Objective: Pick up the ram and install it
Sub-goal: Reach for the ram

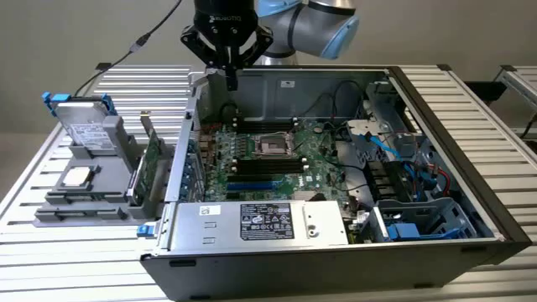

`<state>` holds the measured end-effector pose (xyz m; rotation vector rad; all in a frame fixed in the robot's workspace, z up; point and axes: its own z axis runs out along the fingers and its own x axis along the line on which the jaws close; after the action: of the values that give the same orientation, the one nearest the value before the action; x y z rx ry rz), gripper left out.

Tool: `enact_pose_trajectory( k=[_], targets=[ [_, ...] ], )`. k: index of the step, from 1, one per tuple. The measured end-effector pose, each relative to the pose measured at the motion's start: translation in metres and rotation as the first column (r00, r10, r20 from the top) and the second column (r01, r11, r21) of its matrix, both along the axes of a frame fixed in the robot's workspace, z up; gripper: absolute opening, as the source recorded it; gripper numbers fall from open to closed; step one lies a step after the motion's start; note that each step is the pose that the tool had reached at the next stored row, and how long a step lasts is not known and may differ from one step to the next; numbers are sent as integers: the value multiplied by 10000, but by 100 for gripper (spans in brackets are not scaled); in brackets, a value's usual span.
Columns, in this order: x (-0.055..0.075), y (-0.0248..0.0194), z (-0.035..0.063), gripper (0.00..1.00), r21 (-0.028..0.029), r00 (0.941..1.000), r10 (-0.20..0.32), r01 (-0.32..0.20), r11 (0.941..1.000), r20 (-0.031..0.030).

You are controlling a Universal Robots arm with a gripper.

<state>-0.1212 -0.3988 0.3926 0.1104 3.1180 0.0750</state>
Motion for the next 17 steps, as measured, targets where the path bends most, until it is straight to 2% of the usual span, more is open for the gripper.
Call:
enact_pose_trajectory(
  k=[10, 17],
  targets=[
    [-7, 0, 0, 10, 0, 10000, -1, 1, 10000, -1],
    [-309, 0, -1, 10, -1, 10000, 0, 0, 10000, -1]
  ],
)
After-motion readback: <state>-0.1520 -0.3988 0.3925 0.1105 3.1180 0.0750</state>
